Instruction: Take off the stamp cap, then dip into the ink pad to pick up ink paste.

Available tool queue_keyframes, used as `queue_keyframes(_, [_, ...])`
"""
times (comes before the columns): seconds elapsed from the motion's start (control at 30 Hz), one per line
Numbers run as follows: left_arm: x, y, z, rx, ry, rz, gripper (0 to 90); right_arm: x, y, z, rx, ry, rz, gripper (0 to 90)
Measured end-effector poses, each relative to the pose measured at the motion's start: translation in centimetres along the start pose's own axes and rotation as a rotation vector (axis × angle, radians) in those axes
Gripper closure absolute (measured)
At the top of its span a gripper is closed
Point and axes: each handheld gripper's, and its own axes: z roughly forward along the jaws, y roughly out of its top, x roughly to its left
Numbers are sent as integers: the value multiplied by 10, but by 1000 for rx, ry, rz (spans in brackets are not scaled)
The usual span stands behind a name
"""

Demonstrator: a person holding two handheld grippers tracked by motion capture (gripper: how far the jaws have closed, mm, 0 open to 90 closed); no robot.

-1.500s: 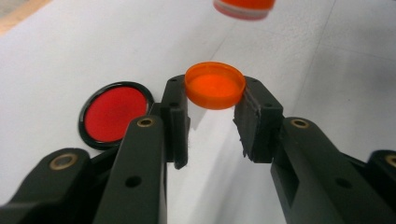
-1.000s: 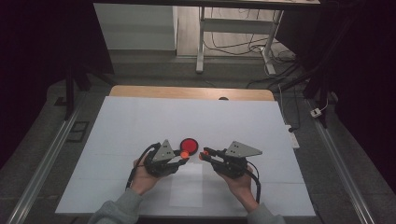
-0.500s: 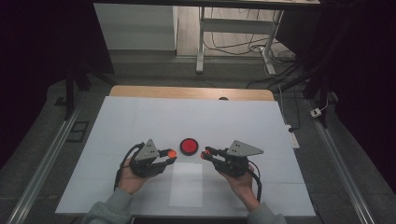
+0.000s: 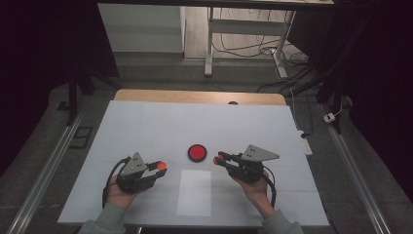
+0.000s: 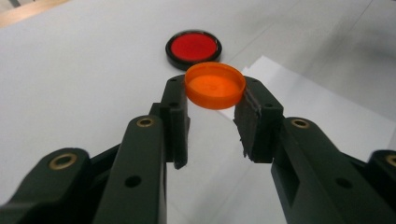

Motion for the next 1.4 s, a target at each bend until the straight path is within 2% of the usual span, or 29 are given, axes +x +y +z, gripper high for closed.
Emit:
queue_keyframes(0.13, [2,-12,-11,-4,12,-25,656,-1,-1,1,7,4,0,728])
queue_keyframes(0.33, [8,-21,-20,-19,21,-38,656,-1,-2,4,16,6,-3,728])
queue_keyframes(0.6, [12,-19,-15,-12,8,-12,655,0,-3,4,15,-6,-10,728])
queue_keyframes(1.1, [12,-18,-15,-13,11,-24,655,4,0,3,3,-11,-25,727])
queue_keyframes(1.4, [11,-21,-17,-3,10,-32,655,3,5,9,0,-5,-33,727])
